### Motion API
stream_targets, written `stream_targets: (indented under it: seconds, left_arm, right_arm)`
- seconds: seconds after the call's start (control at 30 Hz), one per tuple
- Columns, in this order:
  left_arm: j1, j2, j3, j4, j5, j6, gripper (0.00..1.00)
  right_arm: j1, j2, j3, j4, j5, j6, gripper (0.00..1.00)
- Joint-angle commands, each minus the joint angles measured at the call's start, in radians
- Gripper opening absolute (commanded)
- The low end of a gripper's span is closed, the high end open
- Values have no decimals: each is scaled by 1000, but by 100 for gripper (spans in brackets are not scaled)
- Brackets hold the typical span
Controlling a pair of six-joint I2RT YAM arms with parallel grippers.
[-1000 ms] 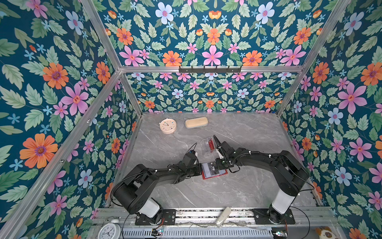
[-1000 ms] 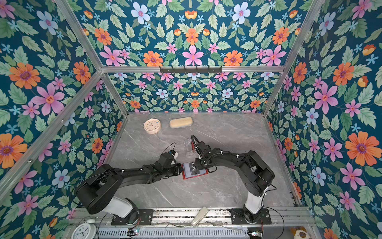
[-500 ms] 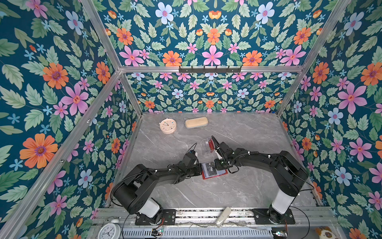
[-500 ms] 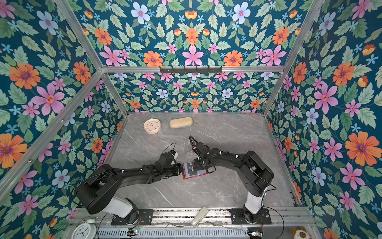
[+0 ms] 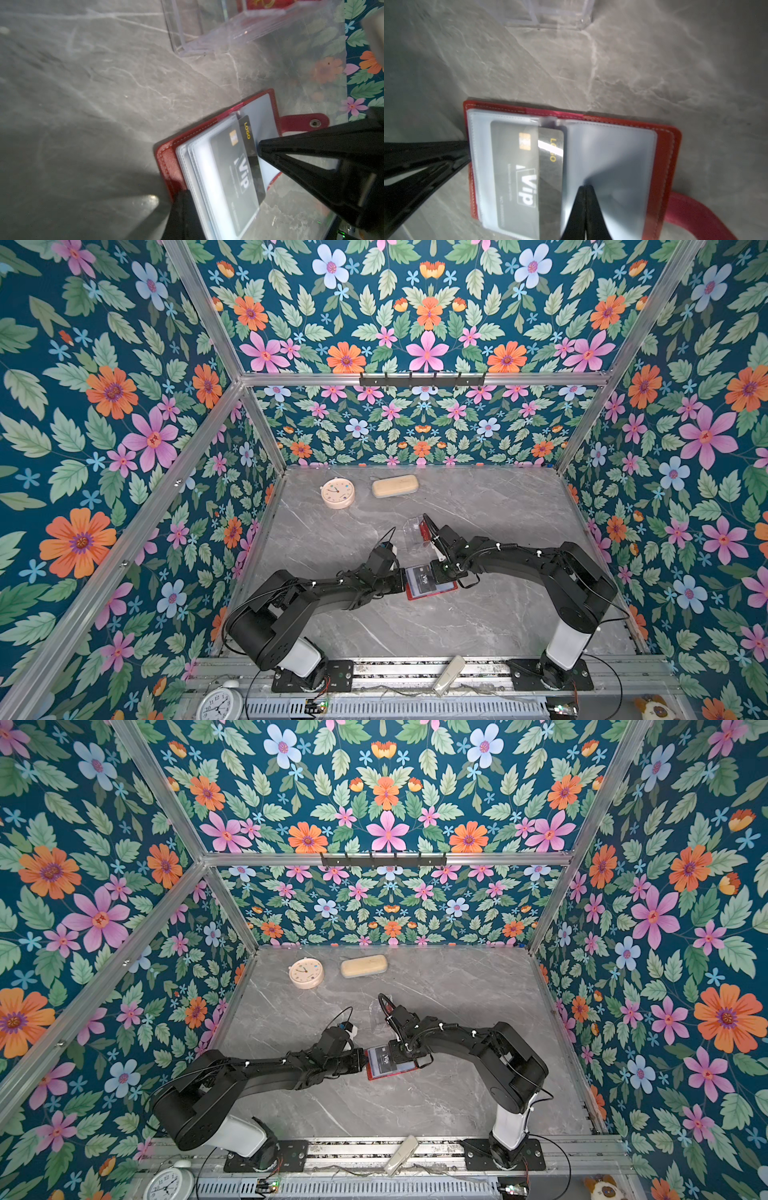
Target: Put the credit cards into the card holder
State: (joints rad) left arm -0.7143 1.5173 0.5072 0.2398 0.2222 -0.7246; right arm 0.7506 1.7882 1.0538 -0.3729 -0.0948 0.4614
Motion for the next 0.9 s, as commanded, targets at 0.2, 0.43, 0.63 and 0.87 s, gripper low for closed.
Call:
stream_targets:
  seconds: [0.2,0.43,0.63,0.87]
  left_arm:
    - [3,8,-10,-145,-85,20,0]
    - [2,7,-12,-146,-86,20,0]
    - [2,10,-10,-145,-86,21,0]
    - [2,12,-10,-143,-81,24,0]
  right_arm:
    - [13,50,30,-47,-9,-3,14]
    - [21,65,32,-66,-3,-9,23]
    - [26,63,29,-74,-2,-14,27]
    - [26,34,9,-55,-2,-9,33]
